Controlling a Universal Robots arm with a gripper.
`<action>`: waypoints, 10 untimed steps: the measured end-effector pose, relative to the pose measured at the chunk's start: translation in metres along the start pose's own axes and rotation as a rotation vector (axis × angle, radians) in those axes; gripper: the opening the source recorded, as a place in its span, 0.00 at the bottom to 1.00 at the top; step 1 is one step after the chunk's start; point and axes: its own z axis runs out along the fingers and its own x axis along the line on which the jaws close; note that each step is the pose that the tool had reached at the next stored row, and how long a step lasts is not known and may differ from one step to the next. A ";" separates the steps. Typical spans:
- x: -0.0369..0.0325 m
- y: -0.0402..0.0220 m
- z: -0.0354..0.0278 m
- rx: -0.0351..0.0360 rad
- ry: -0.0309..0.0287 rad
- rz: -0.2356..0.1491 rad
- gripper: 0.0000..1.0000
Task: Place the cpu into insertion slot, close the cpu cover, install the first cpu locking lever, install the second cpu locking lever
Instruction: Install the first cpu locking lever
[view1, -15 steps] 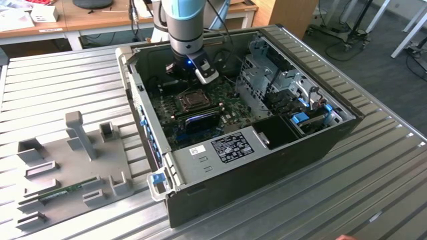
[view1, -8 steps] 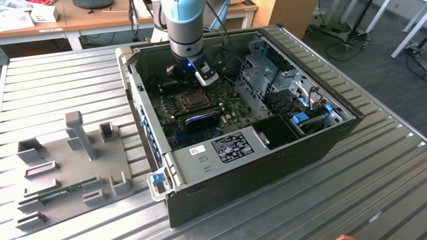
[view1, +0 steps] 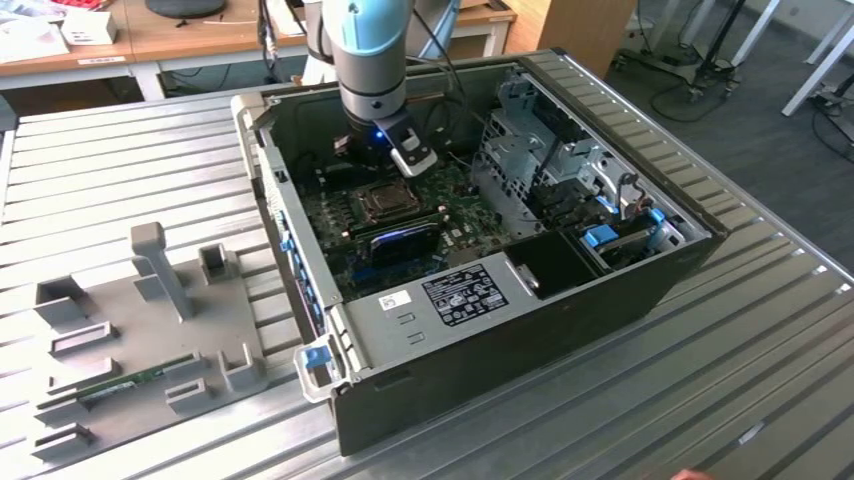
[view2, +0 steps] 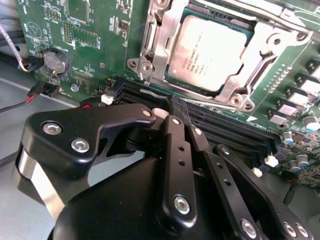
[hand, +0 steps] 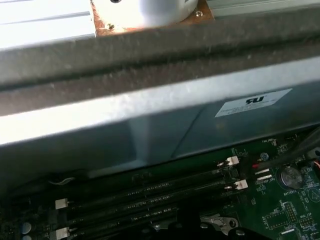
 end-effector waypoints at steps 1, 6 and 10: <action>0.0000 -0.0004 0.0004 0.0001 -0.0003 0.000 0.11; -0.0001 -0.0023 0.0021 0.0014 -0.0014 -0.001 0.11; -0.0001 -0.0028 0.0026 0.0028 -0.0016 -0.001 0.11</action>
